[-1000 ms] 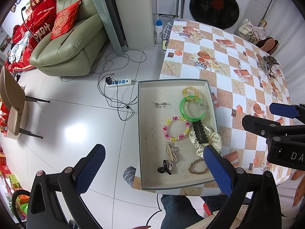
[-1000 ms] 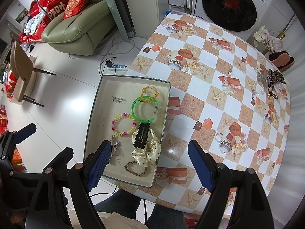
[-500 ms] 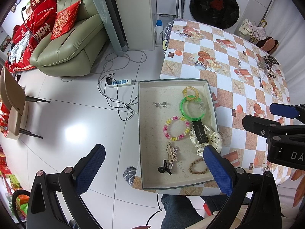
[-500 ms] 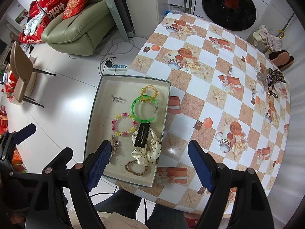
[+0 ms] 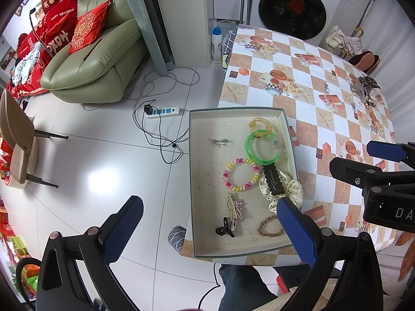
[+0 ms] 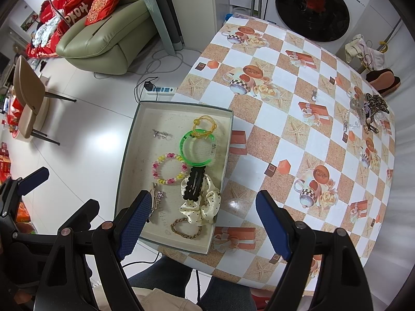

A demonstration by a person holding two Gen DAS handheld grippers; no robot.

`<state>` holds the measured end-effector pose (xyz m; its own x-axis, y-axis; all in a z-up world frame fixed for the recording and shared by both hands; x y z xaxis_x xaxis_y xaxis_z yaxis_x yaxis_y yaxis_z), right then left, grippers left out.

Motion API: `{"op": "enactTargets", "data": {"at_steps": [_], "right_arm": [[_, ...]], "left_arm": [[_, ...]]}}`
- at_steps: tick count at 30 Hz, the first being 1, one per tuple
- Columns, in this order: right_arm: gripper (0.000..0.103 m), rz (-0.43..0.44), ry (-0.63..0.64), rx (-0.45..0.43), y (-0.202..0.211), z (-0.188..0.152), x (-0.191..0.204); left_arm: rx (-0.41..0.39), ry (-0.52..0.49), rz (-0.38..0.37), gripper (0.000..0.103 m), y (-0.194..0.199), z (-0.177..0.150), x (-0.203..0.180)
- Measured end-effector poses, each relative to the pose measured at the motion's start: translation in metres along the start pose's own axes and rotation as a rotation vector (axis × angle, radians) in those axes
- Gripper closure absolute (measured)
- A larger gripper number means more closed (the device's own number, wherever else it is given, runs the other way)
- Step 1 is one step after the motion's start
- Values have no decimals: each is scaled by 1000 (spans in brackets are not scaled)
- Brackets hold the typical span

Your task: Organize jewelry

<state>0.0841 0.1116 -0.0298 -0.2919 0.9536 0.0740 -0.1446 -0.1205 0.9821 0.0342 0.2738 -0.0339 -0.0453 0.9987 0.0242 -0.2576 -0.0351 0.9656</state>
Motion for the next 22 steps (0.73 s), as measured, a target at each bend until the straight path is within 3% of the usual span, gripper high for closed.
{"op": "enactTargets", "data": {"at_steps": [22], "right_arm": [[18,1,-3,2,-2,1,1]], "left_arm": [[3,4,-3,0,-2,2,4]]}}
Point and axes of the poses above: each gripper's, at about its wrist camera, not at the fingertips, and y roughly against the way its jaws point, x to its left, z to its top, the point moved 5 cm from there along -y, roughly the way its jaws point
